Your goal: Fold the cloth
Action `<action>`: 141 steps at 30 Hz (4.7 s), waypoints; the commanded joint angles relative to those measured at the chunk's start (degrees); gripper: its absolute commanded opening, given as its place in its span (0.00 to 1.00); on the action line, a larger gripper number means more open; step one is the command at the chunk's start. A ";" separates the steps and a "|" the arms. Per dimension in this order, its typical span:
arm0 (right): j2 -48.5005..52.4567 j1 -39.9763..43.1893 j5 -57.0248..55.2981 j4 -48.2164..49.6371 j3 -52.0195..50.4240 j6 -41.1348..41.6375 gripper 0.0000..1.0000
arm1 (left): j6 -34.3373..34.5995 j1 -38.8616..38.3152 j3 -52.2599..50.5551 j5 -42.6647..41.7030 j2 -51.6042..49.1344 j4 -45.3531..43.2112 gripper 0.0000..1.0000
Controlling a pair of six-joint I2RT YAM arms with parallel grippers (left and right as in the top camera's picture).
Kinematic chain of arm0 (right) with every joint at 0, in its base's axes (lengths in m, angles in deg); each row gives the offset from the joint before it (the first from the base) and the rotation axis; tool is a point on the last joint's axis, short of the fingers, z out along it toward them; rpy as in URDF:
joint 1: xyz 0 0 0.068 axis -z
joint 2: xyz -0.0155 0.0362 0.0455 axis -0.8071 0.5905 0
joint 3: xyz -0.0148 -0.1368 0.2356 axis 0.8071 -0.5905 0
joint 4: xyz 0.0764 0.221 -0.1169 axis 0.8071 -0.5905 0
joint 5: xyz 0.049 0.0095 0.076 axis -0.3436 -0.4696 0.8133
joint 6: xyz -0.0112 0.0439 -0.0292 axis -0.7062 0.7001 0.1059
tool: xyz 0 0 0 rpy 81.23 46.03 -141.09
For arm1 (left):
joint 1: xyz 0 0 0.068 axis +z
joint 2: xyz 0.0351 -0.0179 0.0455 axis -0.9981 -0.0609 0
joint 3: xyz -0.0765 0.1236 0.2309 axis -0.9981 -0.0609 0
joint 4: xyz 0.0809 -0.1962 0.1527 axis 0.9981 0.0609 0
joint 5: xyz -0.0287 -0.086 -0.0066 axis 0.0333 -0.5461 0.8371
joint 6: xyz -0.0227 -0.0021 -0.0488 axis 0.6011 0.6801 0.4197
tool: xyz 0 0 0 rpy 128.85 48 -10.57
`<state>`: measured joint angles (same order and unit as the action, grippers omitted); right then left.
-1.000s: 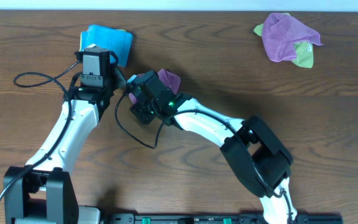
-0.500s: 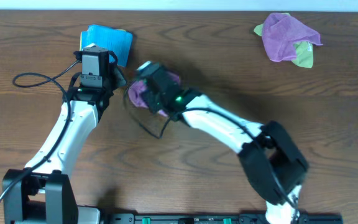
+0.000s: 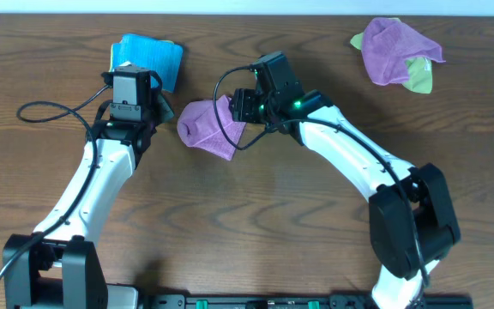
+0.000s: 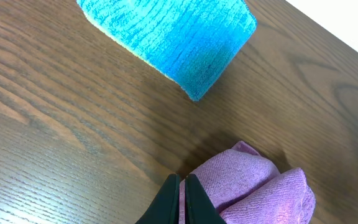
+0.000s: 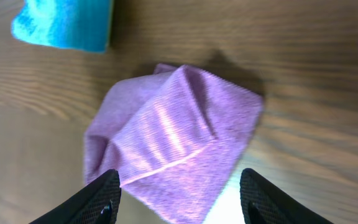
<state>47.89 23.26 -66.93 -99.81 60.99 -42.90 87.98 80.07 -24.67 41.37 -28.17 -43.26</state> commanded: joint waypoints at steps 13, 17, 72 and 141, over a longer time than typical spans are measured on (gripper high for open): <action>10.01 0.28 6.43 9.73 0.68 -6.62 0.54 | 1.77 0.04 1.01 -2.97 0.74 6.78 0.06; 10.03 0.31 6.29 9.86 0.68 -6.58 0.54 | 2.23 0.04 1.01 -3.23 -0.37 7.39 0.06; 12.94 -3.17 6.93 30.42 1.18 -3.13 0.01 | 3.23 0.04 1.01 -4.33 -1.31 7.41 0.06; 11.56 5.05 9.70 18.18 10.95 -13.73 0.99 | 2.05 0.11 1.03 -4.55 1.81 10.86 0.06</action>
<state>64.81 27.00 -57.43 -79.57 70.89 -53.57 90.77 80.05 -24.67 37.26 -27.99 -32.62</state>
